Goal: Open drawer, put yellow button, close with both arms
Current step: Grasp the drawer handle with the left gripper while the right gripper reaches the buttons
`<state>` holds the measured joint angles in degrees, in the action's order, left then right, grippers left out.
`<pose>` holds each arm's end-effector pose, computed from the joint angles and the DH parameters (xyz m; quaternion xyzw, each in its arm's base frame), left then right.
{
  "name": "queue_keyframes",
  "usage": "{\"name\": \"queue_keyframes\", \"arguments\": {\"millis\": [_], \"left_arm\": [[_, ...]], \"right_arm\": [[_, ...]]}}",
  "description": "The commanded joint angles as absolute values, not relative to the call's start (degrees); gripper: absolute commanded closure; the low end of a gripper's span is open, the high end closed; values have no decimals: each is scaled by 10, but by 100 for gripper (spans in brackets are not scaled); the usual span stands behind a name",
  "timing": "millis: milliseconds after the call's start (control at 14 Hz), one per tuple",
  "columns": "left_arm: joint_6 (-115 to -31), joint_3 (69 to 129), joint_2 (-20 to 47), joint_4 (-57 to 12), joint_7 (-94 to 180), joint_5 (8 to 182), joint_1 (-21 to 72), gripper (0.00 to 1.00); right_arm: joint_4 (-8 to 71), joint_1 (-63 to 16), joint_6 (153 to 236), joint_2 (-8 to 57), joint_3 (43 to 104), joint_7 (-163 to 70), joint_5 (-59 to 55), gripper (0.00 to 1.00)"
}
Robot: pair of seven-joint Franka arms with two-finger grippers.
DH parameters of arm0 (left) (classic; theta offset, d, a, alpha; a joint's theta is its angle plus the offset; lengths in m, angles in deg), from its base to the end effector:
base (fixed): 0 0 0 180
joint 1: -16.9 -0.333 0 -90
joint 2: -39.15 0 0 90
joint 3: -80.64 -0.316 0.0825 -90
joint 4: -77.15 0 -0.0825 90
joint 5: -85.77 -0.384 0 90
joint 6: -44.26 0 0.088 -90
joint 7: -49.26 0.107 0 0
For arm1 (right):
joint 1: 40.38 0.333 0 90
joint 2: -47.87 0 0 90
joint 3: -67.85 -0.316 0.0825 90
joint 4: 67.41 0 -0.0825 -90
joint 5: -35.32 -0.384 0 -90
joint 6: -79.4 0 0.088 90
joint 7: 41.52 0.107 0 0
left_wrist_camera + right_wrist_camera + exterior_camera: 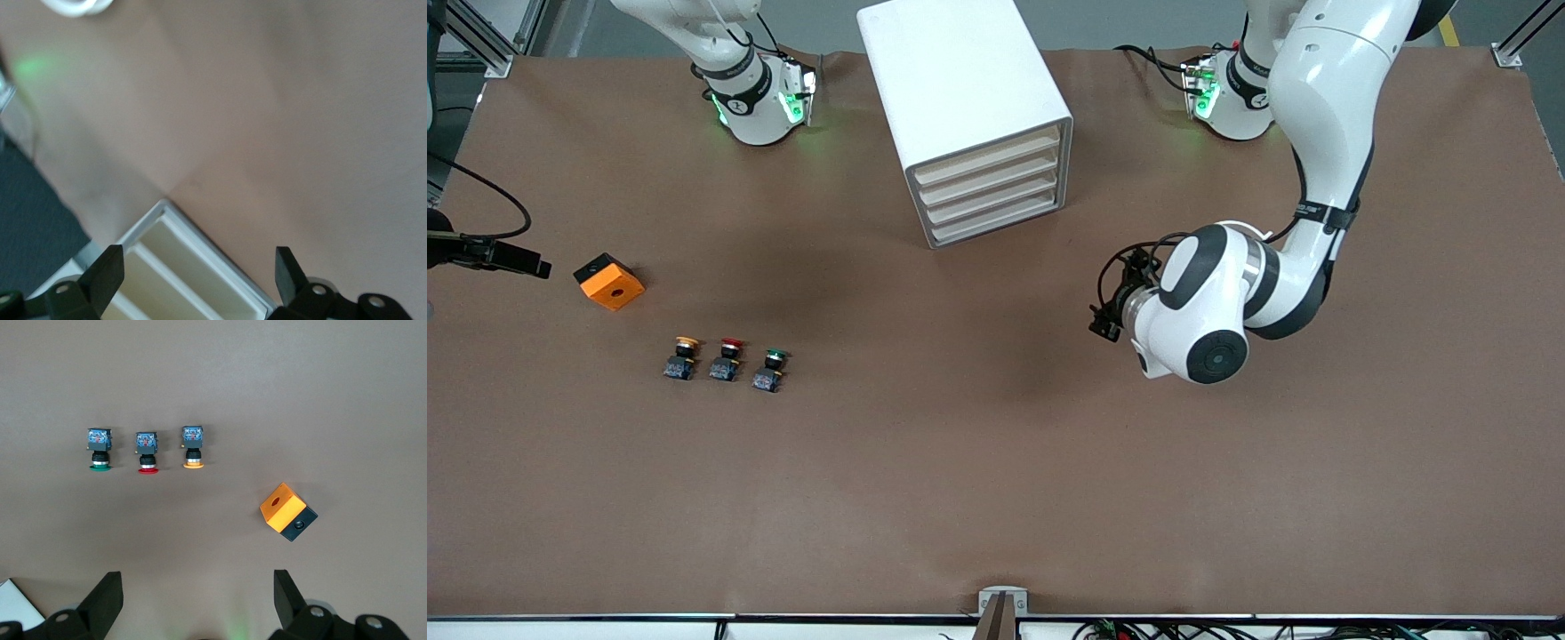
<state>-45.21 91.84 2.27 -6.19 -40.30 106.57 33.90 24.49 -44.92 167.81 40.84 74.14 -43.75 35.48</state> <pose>0.5688 -0.3254 0.2942 -0.7811 -0.5197 0.3323 0.0963 0.5698 -0.1060 0.5376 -0.9930 0.0748 0.0916 0.0023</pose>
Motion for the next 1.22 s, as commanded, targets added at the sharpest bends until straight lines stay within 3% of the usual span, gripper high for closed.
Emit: {"name": "queue_keyframes", "arguments": {"millis": [0, 430, 645, 1146], "left_arm": [[-412, 929, -1, -44, -485, 1105, 342, 0], [-352, 940, -30, -47, -603, 1172, 342, 0], [-339, 955, -49, -48, -657, 1199, 340, 0], [-330, 967, -75, -48, -759, 1285, 342, 0]], "right_arm": [[246, -448, 1706, 388, 736, -436, 352, 0], [431, -442, 1977, 384, 736, -412, 352, 0], [486, -428, 2087, 350, 735, -375, 352, 0], [492, -428, 2176, 274, 735, -378, 352, 0]]}}
